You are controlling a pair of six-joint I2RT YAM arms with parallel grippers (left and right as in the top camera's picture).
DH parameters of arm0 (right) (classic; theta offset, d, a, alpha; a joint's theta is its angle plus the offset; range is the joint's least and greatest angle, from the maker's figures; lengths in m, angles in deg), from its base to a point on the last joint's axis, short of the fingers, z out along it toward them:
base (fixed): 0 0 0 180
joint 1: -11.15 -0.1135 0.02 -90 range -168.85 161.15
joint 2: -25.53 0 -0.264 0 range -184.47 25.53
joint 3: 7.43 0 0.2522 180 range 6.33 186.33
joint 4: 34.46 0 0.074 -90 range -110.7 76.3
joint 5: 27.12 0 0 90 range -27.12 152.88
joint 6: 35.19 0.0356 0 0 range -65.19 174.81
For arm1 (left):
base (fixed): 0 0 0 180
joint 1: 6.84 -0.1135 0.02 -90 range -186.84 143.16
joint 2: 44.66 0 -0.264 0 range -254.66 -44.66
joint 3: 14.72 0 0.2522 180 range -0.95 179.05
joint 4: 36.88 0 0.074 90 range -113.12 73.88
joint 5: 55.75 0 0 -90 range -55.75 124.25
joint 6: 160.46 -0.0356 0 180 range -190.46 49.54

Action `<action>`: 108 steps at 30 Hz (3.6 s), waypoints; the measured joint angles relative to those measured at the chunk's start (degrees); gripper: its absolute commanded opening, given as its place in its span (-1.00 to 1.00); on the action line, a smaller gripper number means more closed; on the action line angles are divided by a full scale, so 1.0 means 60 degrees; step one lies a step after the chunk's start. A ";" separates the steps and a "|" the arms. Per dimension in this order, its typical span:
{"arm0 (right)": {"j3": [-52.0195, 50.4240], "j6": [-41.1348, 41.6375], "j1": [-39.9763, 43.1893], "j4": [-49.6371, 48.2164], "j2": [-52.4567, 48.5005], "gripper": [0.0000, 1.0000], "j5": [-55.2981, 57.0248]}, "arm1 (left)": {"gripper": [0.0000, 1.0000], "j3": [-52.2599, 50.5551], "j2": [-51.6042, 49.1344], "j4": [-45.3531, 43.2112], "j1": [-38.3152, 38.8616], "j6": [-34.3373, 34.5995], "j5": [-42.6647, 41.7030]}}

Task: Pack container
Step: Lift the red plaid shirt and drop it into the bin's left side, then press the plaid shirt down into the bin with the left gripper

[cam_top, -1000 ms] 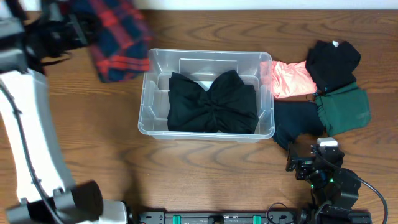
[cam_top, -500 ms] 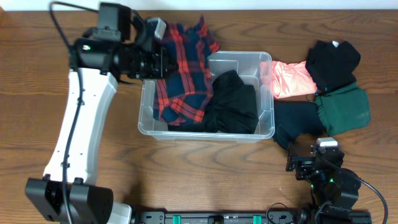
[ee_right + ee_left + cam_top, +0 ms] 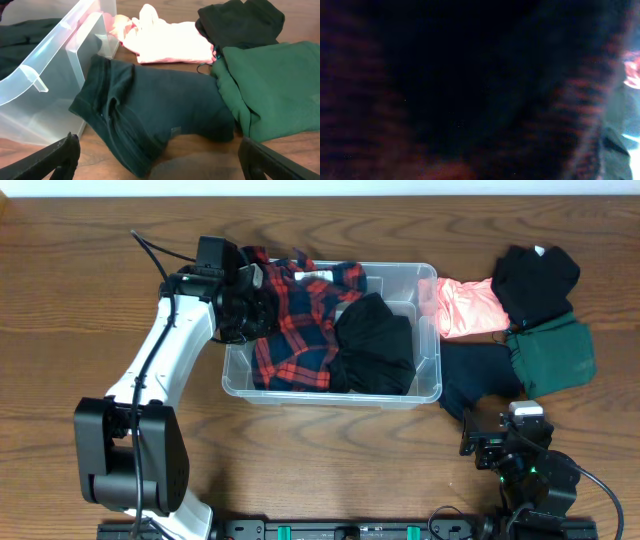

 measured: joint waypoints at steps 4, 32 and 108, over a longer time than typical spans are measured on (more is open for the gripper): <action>0.0000 -0.0004 0.0000 -0.0004 0.0000 0.98 -0.0004 | -0.39 0.0004 0.0004 0.0007 0.0080 0.0302 0.0546; 0.0000 0.0000 0.0000 0.0000 0.0000 0.98 -0.0004 | -0.01 0.2954 -0.1122 0.0463 0.0896 0.0535 0.2208; 0.0000 0.0000 0.0000 0.0000 0.0000 0.98 -0.0004 | 0.48 0.1523 -0.2127 0.2004 0.0076 -0.2579 0.1348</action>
